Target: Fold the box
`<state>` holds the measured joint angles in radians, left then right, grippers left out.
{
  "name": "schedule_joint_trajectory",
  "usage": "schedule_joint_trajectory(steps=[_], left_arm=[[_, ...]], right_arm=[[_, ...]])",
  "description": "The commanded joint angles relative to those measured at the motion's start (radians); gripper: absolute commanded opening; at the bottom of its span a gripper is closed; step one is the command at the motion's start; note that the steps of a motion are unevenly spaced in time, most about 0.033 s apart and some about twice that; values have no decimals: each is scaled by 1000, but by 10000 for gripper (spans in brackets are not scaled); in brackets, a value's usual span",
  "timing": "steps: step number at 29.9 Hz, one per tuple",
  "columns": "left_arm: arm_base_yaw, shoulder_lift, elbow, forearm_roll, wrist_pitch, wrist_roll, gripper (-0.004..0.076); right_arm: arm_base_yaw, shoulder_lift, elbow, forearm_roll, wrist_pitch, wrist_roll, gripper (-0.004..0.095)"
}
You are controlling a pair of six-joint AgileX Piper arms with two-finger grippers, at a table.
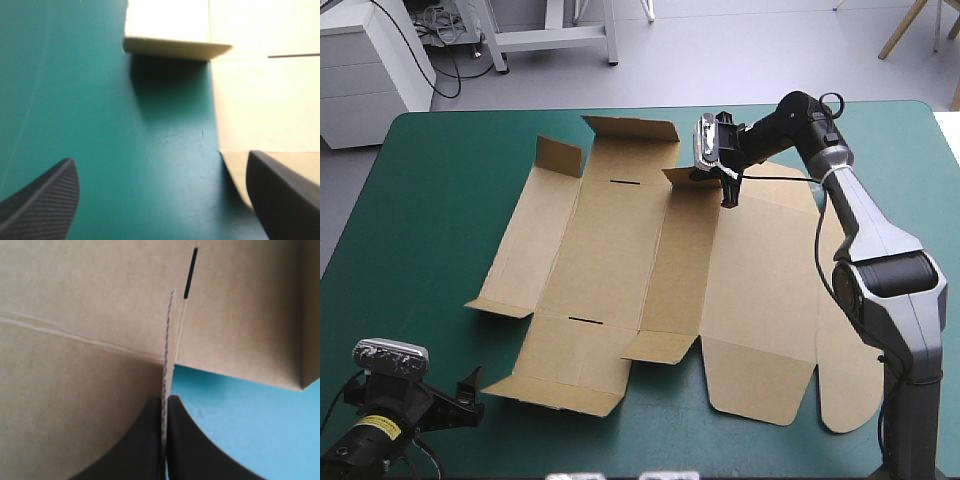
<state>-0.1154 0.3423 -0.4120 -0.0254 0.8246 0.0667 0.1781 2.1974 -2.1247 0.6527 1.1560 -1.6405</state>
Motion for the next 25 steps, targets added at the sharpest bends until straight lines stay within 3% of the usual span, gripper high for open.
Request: schedule_joint_trajectory(steps=[1,8,15,22,25], left_arm=[[0,15,-29,-13,-60,-5,635],[0,15,-29,-13,-60,-5,635],[0,15,-29,-13,-60,-5,635],[0,15,-29,-13,-60,-5,635],[0,15,-29,-13,-60,-5,635]], right_arm=[[22,-67,-32,142,12,-119,-19],[118,-67,-32,168,40,-186,-19],[162,-67,-32,165,-37,-189,-19],[162,-67,-32,165,-37,-68,-10],[162,-67,-32,165,-28,-23,74]])
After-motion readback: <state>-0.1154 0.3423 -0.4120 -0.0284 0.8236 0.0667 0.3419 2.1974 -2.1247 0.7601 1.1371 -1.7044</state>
